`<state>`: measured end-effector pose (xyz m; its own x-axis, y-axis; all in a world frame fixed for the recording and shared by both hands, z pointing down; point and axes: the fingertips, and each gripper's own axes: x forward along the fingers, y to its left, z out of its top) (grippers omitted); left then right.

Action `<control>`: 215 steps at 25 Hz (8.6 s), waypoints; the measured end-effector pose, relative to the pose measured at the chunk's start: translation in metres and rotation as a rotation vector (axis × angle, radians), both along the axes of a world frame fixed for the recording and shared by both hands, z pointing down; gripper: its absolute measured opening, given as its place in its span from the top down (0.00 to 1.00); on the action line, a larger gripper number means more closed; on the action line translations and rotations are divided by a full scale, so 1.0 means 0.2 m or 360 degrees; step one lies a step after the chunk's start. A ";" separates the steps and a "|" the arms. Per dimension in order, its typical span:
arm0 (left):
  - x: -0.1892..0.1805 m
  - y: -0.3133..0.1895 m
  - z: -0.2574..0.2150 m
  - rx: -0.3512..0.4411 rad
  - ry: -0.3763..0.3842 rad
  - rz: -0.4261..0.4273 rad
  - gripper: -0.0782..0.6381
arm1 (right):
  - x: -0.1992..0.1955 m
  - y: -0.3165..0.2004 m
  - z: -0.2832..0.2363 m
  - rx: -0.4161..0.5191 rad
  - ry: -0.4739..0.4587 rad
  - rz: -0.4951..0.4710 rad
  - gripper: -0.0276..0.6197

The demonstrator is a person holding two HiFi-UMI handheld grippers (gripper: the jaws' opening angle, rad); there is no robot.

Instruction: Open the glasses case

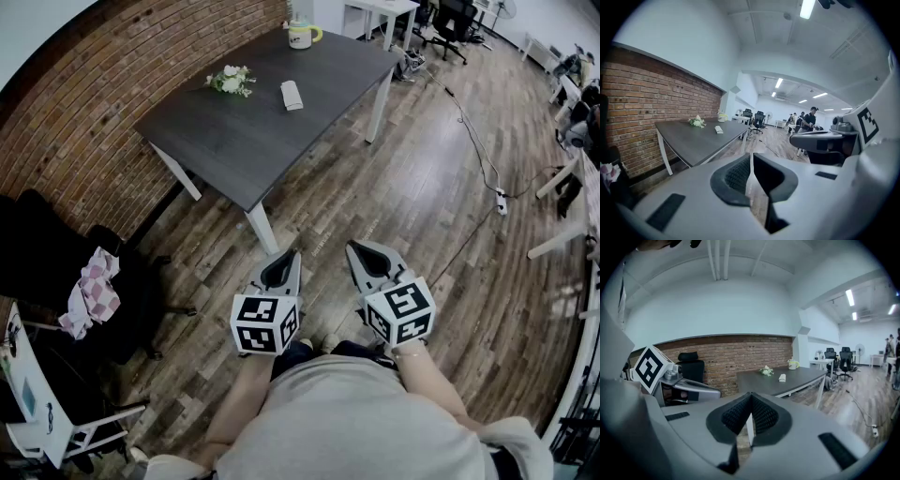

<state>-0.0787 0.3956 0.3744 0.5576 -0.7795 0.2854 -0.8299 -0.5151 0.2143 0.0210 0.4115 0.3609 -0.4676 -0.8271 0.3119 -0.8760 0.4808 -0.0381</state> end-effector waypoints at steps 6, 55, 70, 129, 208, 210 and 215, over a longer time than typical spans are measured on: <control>-0.01 0.01 0.02 -0.0011 -0.0020 -0.0029 0.84 | 0.07 0.01 0.01 -0.0016 -0.0019 0.0025 0.96; 0.05 -1.35 -0.07 0.0075 0.0084 0.0059 0.84 | 0.09 -1.32 0.02 0.0091 -0.0021 0.0041 0.72; 0.05 -1.74 0.12 -0.0147 0.0085 0.0121 0.84 | 0.06 -1.73 0.13 -0.0085 -0.0001 0.0033 0.72; -0.01 -2.92 0.60 -0.0475 0.0161 -0.0418 0.84 | -0.04 -3.13 0.74 -0.0570 0.0222 -0.0517 0.58; 0.28 -2.94 0.51 -0.0452 0.0047 -0.0140 0.84 | 0.44 -3.25 0.85 -0.0643 0.0106 -0.0017 0.75; 0.28 -2.95 0.50 -0.0433 0.0031 -0.0134 0.84 | 0.43 -3.25 0.82 -0.0625 0.0111 -0.0041 0.73; 0.26 -3.00 0.42 -0.0372 0.0042 -0.0149 0.84 | 0.40 -3.25 0.71 -0.0540 0.0058 -0.0096 0.74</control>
